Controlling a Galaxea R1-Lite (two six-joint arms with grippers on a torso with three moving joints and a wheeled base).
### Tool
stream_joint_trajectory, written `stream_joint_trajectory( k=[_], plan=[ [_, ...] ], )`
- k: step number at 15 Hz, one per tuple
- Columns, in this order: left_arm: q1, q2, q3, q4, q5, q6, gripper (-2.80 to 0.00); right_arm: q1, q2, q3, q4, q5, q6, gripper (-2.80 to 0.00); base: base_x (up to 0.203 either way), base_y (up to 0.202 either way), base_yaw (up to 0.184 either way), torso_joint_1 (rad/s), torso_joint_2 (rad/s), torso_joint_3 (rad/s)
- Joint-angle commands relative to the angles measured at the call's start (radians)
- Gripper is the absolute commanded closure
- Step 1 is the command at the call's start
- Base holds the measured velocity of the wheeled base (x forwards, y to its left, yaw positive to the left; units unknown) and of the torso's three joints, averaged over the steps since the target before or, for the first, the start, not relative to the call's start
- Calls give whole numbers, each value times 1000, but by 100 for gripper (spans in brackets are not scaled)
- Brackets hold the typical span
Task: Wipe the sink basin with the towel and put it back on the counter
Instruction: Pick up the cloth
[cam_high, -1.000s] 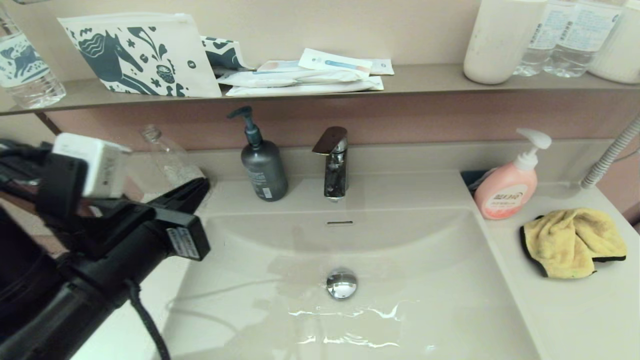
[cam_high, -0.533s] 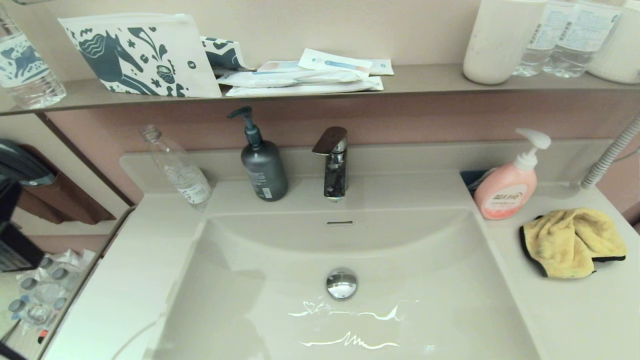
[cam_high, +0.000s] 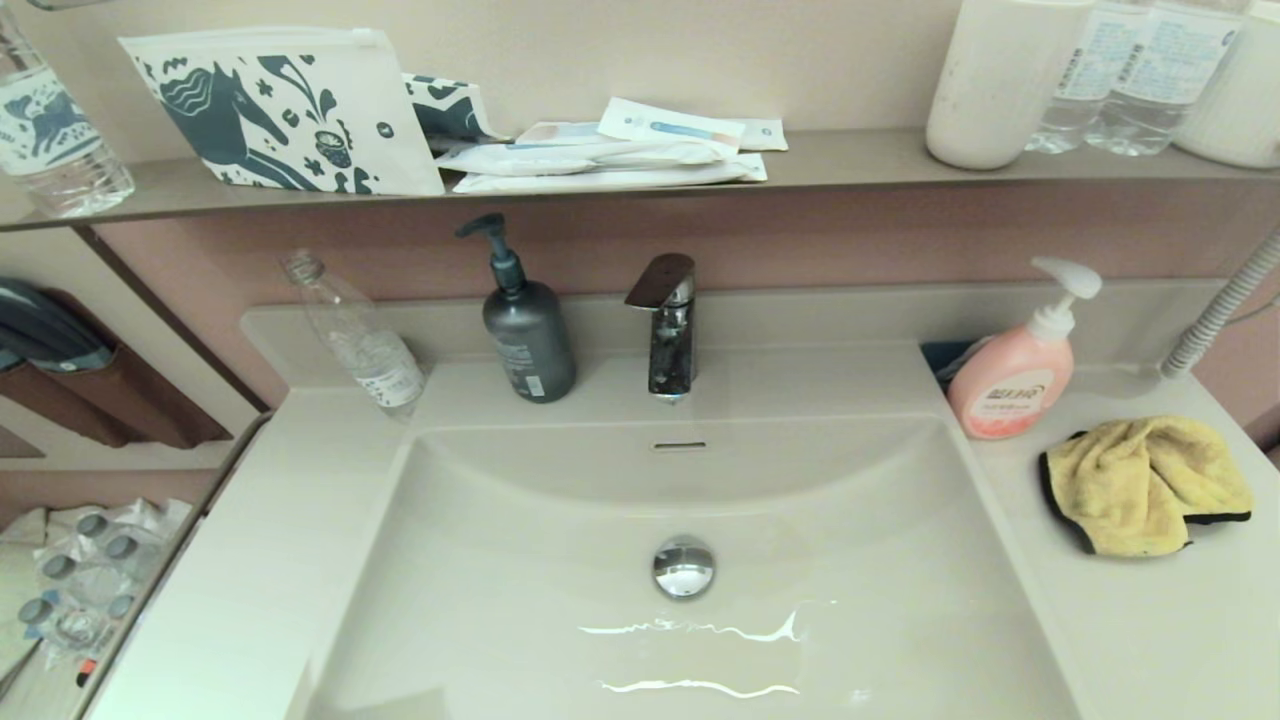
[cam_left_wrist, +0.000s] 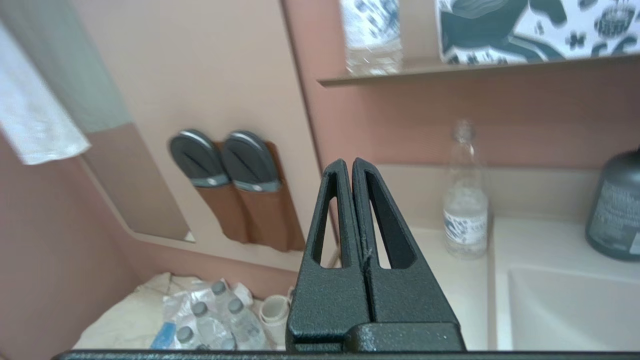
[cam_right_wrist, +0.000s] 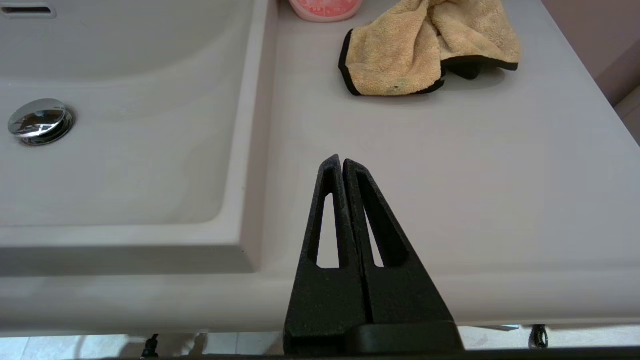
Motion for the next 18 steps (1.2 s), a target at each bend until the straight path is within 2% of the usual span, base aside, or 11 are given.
stream_joint_trajectory(
  k=[1,3,6,8,10,13,18],
  plan=[
    [25,-156,4,66,0,0,0,0,1,0,0,1,0,0,0,0,0,0,0,0],
    [32,-196,9,114,-10,-13,0,0,0,0,1,1,-1,0,0,0,0,0,0,0],
    [31,-295,20,147,-118,-50,0,0,0,0,1,1,-1,0,0,0,0,0,0,0],
    [31,-353,17,259,-181,-83,0,0,2,0,1,1,-1,0,0,0,0,0,0,0],
    [30,-352,78,267,-323,-174,0,0,0,0,1,1,-1,0,0,0,0,0,0,0],
    [31,-351,209,273,-452,-189,0,0,0,0,0,1,-1,0,0,0,0,0,0,0],
    [31,-352,233,473,-451,-191,0,0,0,0,0,1,-1,0,0,0,0,0,0,0]
  ],
)
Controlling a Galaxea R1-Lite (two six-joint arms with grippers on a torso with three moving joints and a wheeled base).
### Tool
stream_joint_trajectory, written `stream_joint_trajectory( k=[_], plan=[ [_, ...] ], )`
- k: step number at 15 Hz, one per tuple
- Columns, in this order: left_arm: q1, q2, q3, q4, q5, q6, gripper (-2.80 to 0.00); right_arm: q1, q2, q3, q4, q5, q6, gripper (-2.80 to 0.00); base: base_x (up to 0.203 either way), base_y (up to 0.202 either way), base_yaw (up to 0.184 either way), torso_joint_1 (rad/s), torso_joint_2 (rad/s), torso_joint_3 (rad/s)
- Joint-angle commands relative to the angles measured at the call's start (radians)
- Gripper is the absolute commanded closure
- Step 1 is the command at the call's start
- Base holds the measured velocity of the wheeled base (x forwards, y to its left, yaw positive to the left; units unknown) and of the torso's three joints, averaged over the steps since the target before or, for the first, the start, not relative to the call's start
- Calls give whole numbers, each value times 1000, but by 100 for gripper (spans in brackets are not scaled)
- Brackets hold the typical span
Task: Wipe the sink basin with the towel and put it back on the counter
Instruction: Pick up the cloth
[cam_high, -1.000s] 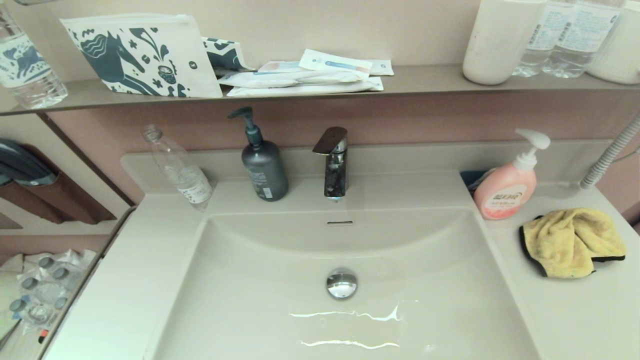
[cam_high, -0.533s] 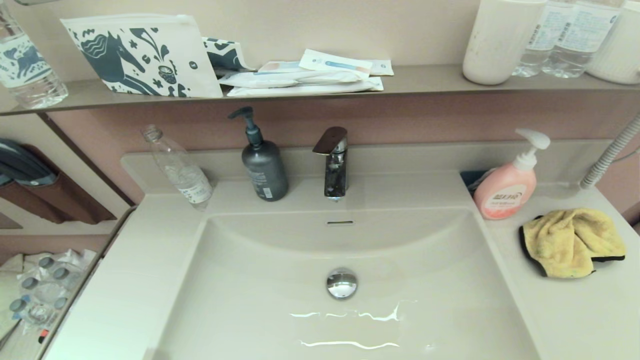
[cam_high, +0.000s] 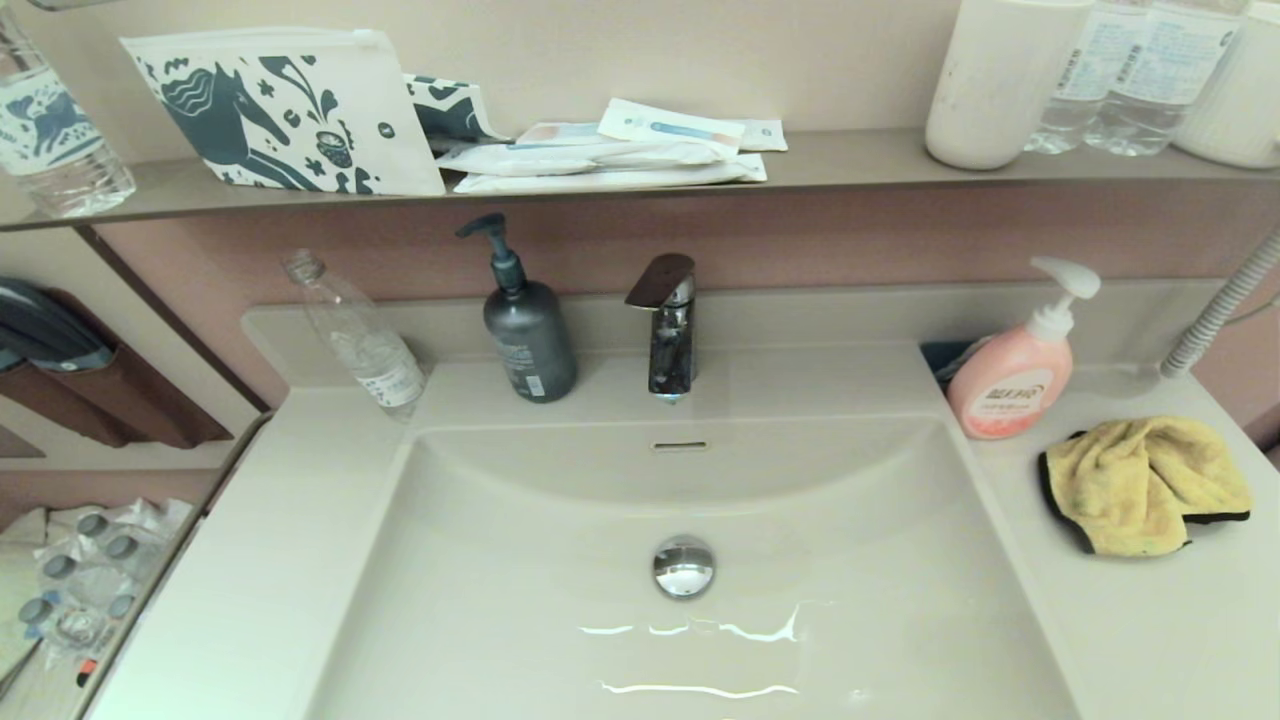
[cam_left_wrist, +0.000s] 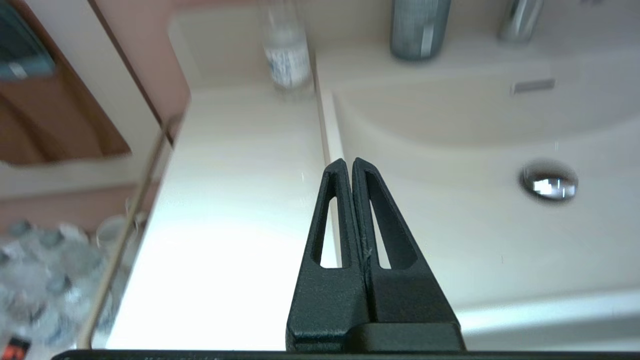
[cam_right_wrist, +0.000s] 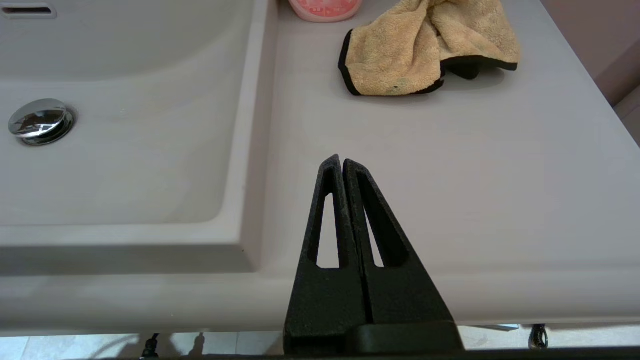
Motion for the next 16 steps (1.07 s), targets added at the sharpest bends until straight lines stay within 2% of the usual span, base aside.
stream_joint_trajectory(
  k=[1,4,8,16],
  plan=[
    [0,3,3,45,-1,-3,0,0,0,0,0,1,0,0,0,0,0,0,0,0],
    [1,2,3,104,-2,-8,0,0,0,0,0,1,-1,0,0,0,0,0,0,0],
    [1,2,3,126,0,-108,0,0,2,0,1,1,-1,0,0,0,0,0,0,0],
    [1,2,3,125,1,-111,0,0,2,0,-1,1,-3,0,0,0,0,0,0,0]
  ],
)
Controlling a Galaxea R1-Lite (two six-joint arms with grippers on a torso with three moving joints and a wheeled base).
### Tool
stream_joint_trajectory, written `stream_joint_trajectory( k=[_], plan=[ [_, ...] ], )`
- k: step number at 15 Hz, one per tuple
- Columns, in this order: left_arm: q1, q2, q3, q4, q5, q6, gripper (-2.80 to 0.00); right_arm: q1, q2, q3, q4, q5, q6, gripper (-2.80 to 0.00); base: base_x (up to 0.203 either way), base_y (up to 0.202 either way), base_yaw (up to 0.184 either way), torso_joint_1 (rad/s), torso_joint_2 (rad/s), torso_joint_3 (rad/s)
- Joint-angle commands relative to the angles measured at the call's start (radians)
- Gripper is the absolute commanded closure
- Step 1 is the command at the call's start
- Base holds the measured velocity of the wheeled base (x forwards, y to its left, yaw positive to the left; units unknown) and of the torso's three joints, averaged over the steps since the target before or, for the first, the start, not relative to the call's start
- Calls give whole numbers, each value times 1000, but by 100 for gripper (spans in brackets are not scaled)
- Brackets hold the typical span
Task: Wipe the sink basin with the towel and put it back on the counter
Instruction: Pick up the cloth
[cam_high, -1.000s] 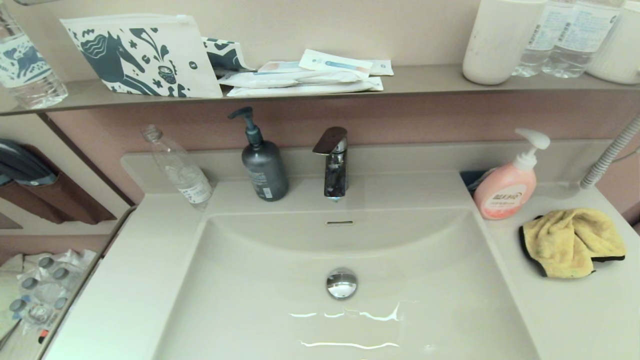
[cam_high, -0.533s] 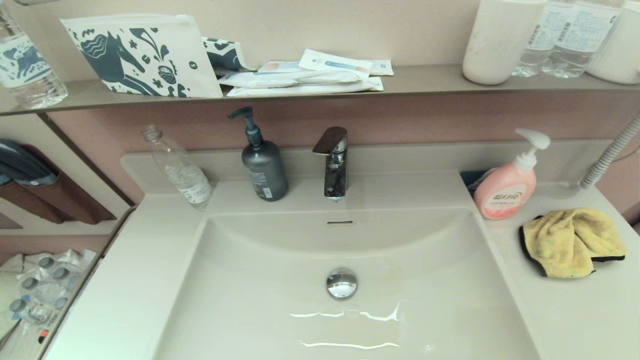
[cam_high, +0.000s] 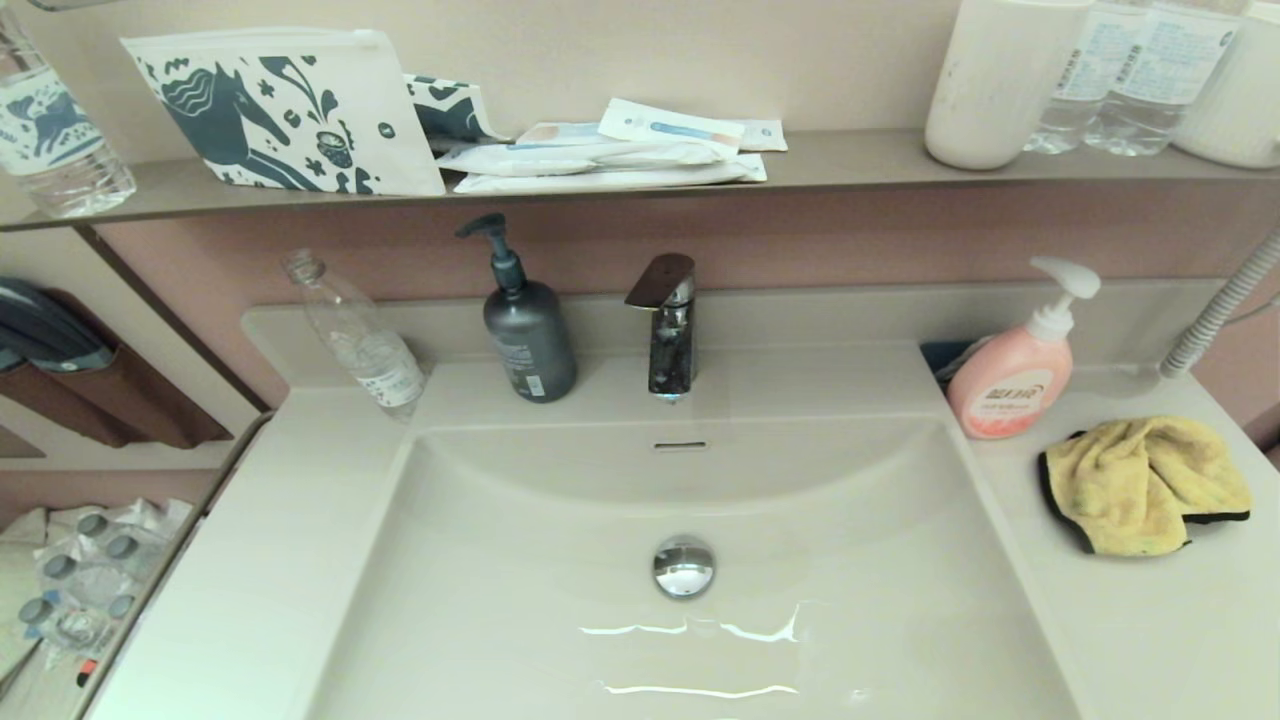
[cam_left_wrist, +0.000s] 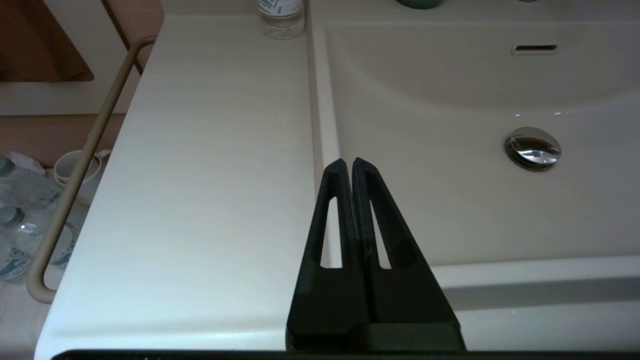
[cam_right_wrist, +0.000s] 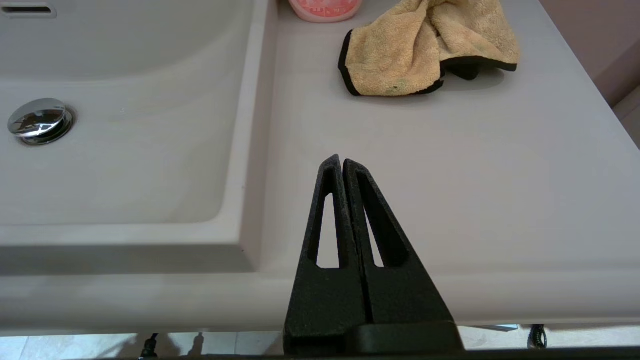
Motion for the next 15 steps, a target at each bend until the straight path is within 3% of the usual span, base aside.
stream_joint_trajectory(
  k=[1,8,12,15],
  plan=[
    [-1,2,0,0,0,0,0,0,2,0,0,0,0,0,0,0,0,0,0,0],
    [0,2,0,0,0,0,0,-1,7,-13,12,0,-33,0,0,0,0,0,0,0],
    [0,2,0,0,0,0,0,0,176,-184,44,-12,-35,0,0,0,0,0,0,0],
    [-1,2,0,0,0,0,0,0,399,-329,42,-75,-36,0,0,0,0,0,0,0]
  ],
)
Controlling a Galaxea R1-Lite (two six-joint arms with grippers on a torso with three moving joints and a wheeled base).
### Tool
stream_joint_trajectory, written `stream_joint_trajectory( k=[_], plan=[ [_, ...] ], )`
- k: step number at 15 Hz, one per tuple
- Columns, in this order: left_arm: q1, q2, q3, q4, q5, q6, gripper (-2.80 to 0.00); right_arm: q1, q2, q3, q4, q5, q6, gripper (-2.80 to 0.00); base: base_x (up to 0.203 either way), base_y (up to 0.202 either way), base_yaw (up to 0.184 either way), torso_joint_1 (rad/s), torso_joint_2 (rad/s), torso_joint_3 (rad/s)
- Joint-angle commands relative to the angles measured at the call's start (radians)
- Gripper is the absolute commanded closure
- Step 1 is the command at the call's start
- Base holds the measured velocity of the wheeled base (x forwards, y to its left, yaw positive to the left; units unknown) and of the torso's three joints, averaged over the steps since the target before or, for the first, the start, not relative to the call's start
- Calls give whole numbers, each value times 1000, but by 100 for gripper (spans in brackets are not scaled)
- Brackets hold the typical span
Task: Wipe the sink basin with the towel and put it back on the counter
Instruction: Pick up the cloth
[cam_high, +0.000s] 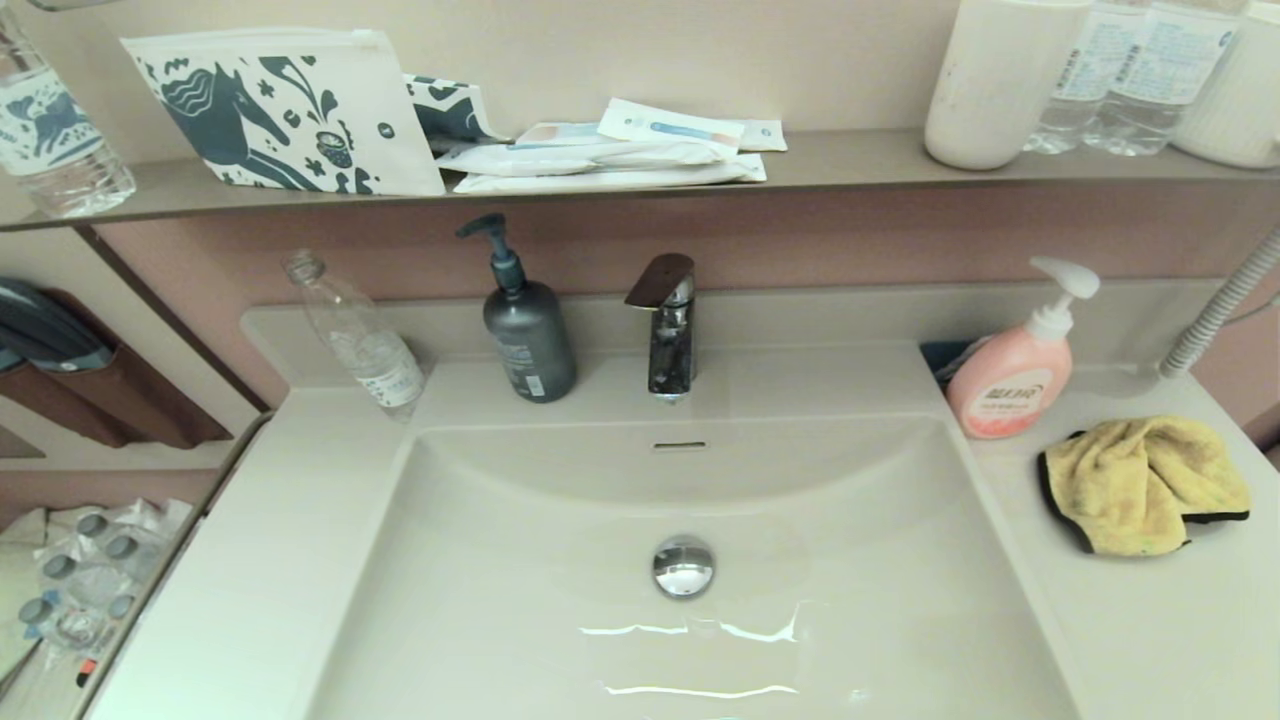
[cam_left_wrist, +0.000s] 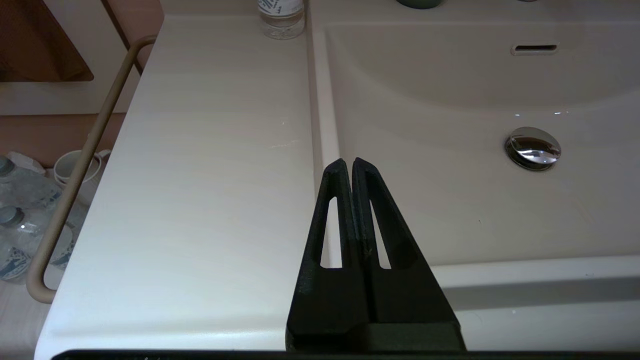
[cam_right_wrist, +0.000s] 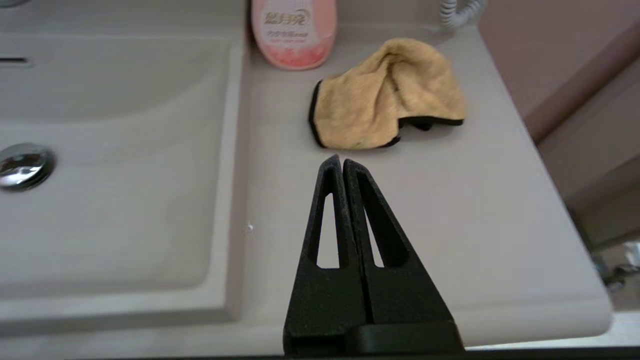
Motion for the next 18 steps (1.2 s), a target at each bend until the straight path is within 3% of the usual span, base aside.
stream_joint_trajectory(
  k=[1,5,10,18],
  plan=[
    [1,2,0,0,0,0,0,0,210,-84,-7,-26,-2,0,0,0,0,0,0,0],
    [1,2,0,-1,0,0,0,-21,483,-142,-101,-69,-35,0,0,0,0,0,0,0],
    [-1,2,0,0,0,0,0,-89,826,-151,-375,-72,-50,0,0,0,0,0,0,0],
    [0,2,0,0,0,0,0,-120,1149,-210,-425,-76,-56,0,0,0,0,0,0,0]
  ],
)
